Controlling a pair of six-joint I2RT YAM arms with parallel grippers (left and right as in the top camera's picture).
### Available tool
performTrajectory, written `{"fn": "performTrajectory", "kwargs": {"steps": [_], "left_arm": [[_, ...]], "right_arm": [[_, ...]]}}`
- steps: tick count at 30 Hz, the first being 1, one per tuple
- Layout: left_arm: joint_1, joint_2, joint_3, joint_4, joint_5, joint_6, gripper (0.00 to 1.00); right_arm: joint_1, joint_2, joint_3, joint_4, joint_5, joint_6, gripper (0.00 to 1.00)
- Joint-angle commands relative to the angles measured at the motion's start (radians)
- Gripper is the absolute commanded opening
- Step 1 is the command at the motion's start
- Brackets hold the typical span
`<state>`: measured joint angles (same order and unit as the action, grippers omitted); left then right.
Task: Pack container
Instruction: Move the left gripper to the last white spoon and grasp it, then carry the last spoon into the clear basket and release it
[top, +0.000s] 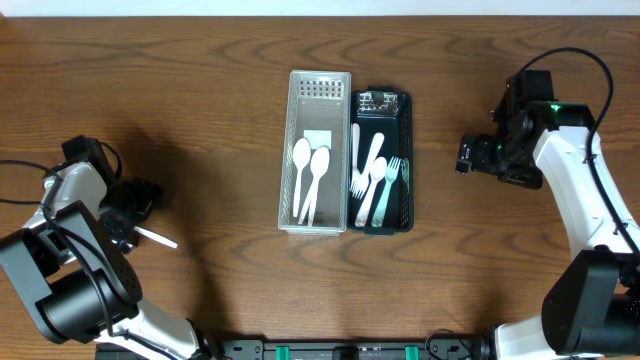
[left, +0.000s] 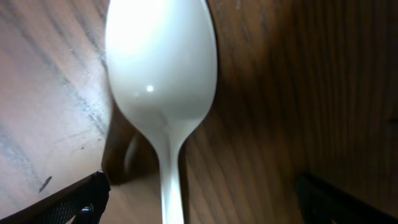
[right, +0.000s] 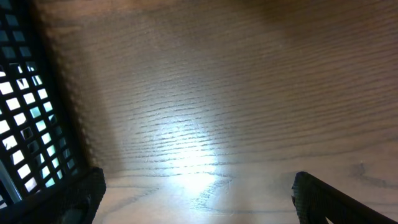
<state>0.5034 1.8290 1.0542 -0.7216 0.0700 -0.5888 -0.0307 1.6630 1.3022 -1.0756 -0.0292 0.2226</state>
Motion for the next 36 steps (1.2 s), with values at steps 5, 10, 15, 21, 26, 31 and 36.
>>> {"fn": "performTrajectory", "kwargs": {"steps": [5, 10, 15, 21, 26, 31, 36], "left_arm": [[0.004, 0.065, -0.005, -0.003, -0.006, 0.02, 0.92], [0.004, 0.065, -0.005, -0.018, -0.007, 0.021, 0.57], [0.004, 0.065, -0.005, -0.025, -0.006, 0.02, 0.33], [0.004, 0.065, -0.005, -0.024, -0.007, 0.02, 0.14], [0.004, 0.065, -0.005, -0.025, -0.007, 0.02, 0.06], [0.004, 0.061, 0.005, -0.049, -0.006, 0.037, 0.06], [-0.016, 0.017, 0.041, -0.113, -0.006, 0.073, 0.07]], "right_arm": [[-0.014, 0.007, -0.004, 0.0, -0.001, -0.015, 0.99], [-0.014, 0.007, -0.004, 0.002, -0.001, -0.015, 0.99], [-0.014, 0.007, -0.004, 0.002, -0.001, -0.015, 0.99], [-0.014, 0.007, -0.004, 0.001, -0.001, -0.015, 0.99], [-0.014, 0.007, -0.004, 0.001, -0.001, -0.015, 0.99], [-0.014, 0.007, -0.004, 0.002, -0.001, -0.015, 0.99], [-0.014, 0.007, -0.004, 0.005, -0.001, -0.015, 0.99]]}}
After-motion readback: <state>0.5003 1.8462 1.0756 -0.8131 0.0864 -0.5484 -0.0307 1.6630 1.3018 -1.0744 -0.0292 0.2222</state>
